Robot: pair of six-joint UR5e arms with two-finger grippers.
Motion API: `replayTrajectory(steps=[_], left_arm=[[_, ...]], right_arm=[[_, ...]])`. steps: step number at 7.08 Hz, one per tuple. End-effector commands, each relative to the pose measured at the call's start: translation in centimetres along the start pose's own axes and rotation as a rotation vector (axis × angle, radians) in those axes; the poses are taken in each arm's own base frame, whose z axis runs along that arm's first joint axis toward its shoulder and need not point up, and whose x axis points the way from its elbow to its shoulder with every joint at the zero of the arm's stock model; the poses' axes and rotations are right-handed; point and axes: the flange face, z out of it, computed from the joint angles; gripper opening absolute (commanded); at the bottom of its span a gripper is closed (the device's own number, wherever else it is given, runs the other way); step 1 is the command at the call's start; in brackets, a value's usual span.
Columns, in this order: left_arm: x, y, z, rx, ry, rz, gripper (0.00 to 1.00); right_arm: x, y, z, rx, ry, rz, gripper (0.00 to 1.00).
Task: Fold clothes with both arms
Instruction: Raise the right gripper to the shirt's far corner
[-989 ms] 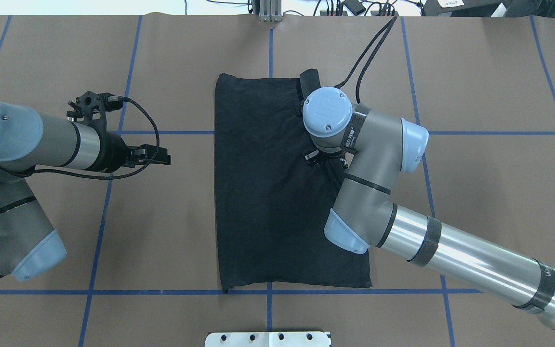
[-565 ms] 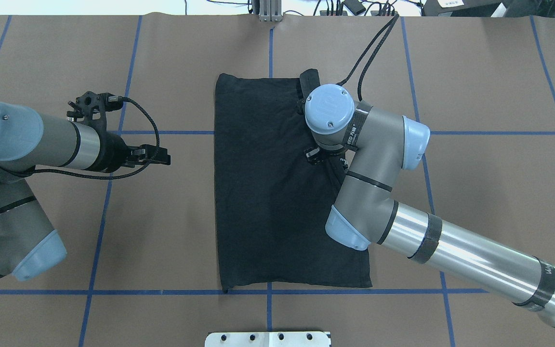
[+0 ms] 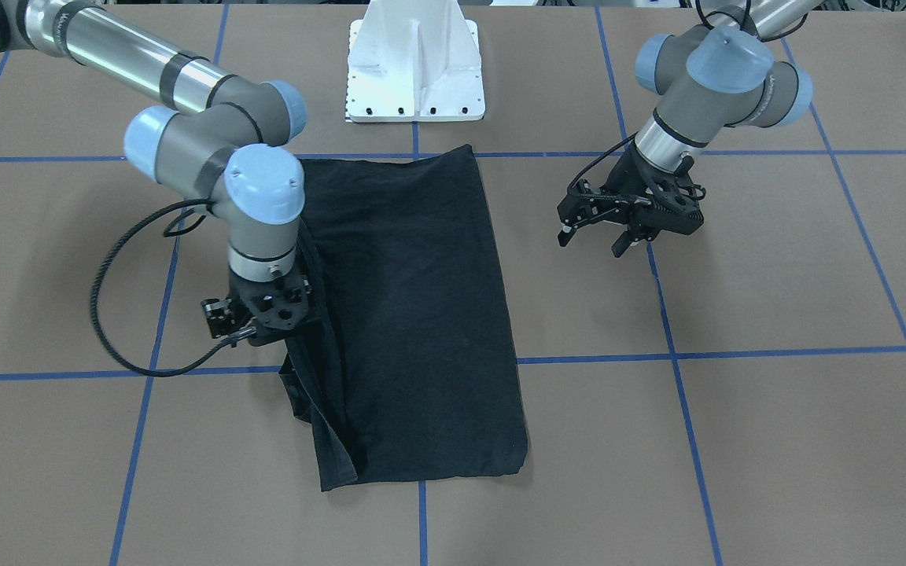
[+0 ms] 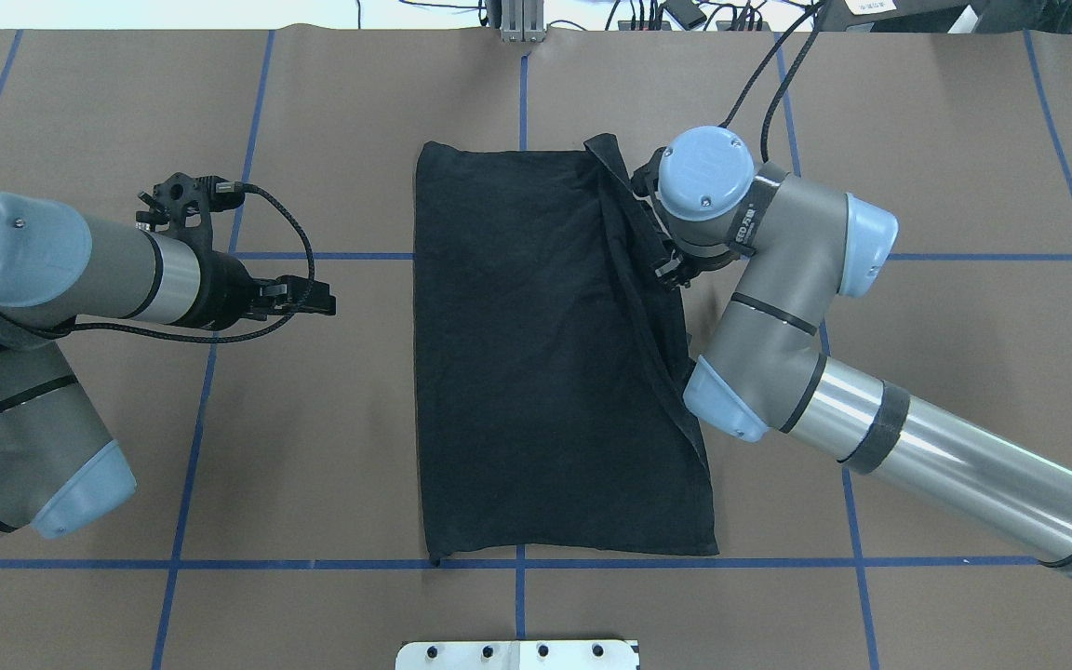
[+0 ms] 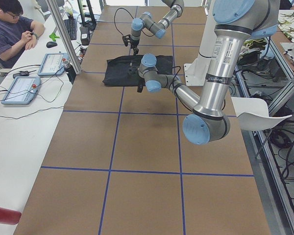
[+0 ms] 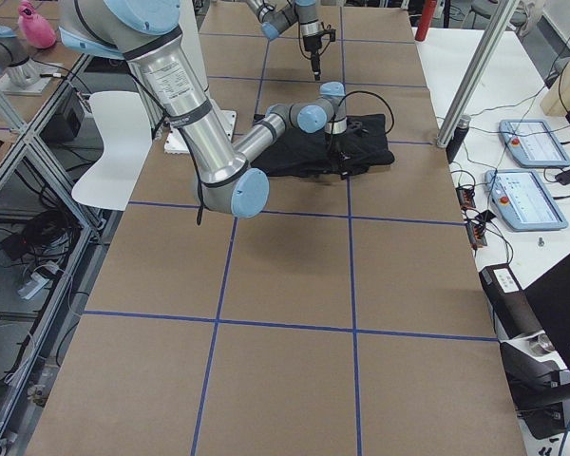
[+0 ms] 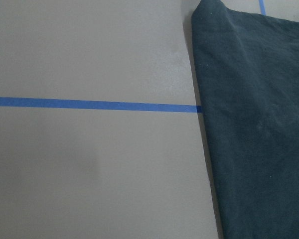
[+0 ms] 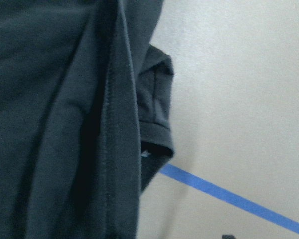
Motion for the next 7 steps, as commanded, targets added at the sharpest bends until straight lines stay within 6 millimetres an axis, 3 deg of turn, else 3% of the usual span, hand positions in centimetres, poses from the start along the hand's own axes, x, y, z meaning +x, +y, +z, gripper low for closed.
replayTrajectory(steps=[1,3,5,7], left_arm=[[0.2,-0.1,0.0,0.0,0.002,0.002,1.0],[0.7,-0.2,-0.1,0.002,0.006,0.003,1.0],[1.0,-0.3,-0.2,0.003,0.01,0.005,1.0],[1.3,-0.4,-0.2,0.004,0.013,0.005,1.0]], right_arm=[[4.8,0.0,-2.1,-0.012,-0.062,0.014,0.75],[4.8,-0.6,-4.5,-0.006,-0.091,0.023,0.76],[-0.2,-1.2,-6.7,0.022,-0.132,0.013,0.77],[-2.2,-2.7,-8.1,0.039,-0.146,0.038,0.77]])
